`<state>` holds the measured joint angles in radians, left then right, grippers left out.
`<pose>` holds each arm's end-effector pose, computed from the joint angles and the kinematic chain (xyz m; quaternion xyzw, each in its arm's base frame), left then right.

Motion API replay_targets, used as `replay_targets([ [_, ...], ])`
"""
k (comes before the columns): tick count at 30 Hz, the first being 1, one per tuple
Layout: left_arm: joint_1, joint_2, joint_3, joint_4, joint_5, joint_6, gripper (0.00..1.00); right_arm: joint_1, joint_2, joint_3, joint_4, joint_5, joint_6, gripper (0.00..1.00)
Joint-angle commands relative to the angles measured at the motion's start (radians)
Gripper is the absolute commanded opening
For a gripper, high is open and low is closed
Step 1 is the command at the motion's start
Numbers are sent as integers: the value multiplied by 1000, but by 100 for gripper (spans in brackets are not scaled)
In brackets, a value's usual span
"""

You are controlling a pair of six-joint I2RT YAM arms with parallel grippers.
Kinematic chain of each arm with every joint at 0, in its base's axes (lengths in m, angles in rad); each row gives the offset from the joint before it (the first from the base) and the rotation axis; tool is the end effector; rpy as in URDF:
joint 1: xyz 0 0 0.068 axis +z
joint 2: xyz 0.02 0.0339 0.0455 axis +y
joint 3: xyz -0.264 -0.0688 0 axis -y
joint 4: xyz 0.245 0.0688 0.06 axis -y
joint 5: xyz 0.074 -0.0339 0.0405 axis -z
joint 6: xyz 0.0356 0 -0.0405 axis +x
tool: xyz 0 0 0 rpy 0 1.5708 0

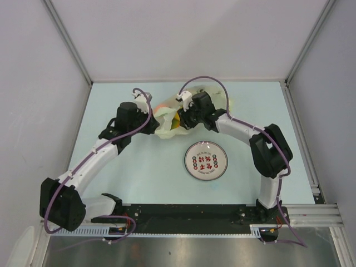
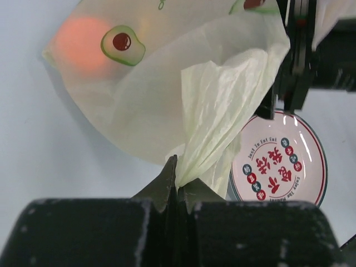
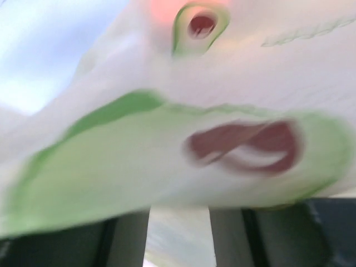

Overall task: Take the fake fruits out of the plastic bag
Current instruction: Take out the fake fruit from the plastic bag.

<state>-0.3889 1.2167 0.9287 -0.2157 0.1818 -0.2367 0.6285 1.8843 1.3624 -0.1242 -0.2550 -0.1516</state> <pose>0.2528 -0.1106 0.2964 0.1112 0.8515 -0.2302 0.4579 0.3428 0.2603 0.2292 -0.3900 0.7995 0.2151 0.4030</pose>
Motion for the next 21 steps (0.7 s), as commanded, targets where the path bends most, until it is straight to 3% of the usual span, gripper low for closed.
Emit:
replay_targets([
  [1,-2,-51,-25,-37,-10,-7,0,-9,82,116,90,65,53,51],
  [3,-1,-62,-34,-53,-24,-9,0,-7,121,138,103,83,58,63],
  [11,-1,-89,-57,-48,-36,-9,0,-1,183,190,101,153,90,82],
  [15,-2,-92,-62,-47,-33,-7,0,16,208,187,165,253,48,100],
  [21,-1,-86,-65,-34,-24,-10,0,30,295,237,185,287,-11,100],
])
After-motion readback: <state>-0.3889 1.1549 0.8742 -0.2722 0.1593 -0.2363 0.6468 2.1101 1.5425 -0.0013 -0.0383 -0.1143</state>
